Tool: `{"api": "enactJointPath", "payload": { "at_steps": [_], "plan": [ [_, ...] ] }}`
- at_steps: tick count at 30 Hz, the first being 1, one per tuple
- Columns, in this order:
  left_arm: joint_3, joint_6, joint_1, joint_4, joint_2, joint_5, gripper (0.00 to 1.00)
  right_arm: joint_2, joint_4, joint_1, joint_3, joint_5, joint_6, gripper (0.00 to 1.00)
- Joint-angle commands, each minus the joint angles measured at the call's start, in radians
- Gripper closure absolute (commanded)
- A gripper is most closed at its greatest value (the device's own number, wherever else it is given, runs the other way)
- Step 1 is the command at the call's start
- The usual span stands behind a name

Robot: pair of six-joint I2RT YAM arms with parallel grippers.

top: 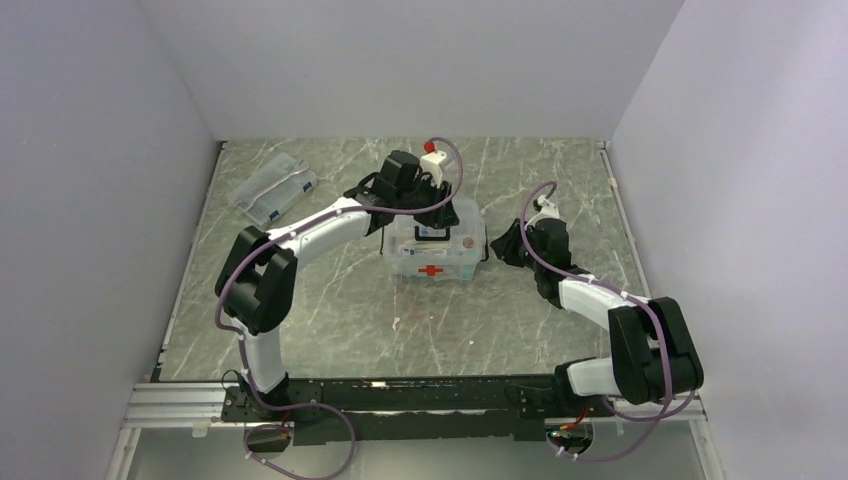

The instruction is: Organize the medicine kit

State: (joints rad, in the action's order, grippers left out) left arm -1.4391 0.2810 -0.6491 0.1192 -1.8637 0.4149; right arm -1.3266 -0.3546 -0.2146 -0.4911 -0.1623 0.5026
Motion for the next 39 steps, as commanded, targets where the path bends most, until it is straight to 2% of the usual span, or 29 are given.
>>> {"api": "enactJointPath", "payload": {
  "at_steps": [1,11,23,39],
  "plan": [
    [0.033,-0.094,-0.029,0.097,-0.03,-0.091,0.58,-0.032,-0.068,0.005,0.011,0.012,0.049,0.74],
    [0.025,-0.129,-0.107,0.113,-0.044,-0.119,0.59,-0.061,-0.088,0.006,0.019,0.007,0.066,0.76],
    [0.104,-0.142,-0.162,0.088,-0.001,-0.123,0.62,-0.064,-0.109,0.006,0.025,-0.009,0.079,0.76],
    [0.183,-0.117,-0.19,0.054,0.015,-0.137,0.65,-0.113,-0.175,0.007,0.015,-0.062,0.119,0.76]
  ]
}}
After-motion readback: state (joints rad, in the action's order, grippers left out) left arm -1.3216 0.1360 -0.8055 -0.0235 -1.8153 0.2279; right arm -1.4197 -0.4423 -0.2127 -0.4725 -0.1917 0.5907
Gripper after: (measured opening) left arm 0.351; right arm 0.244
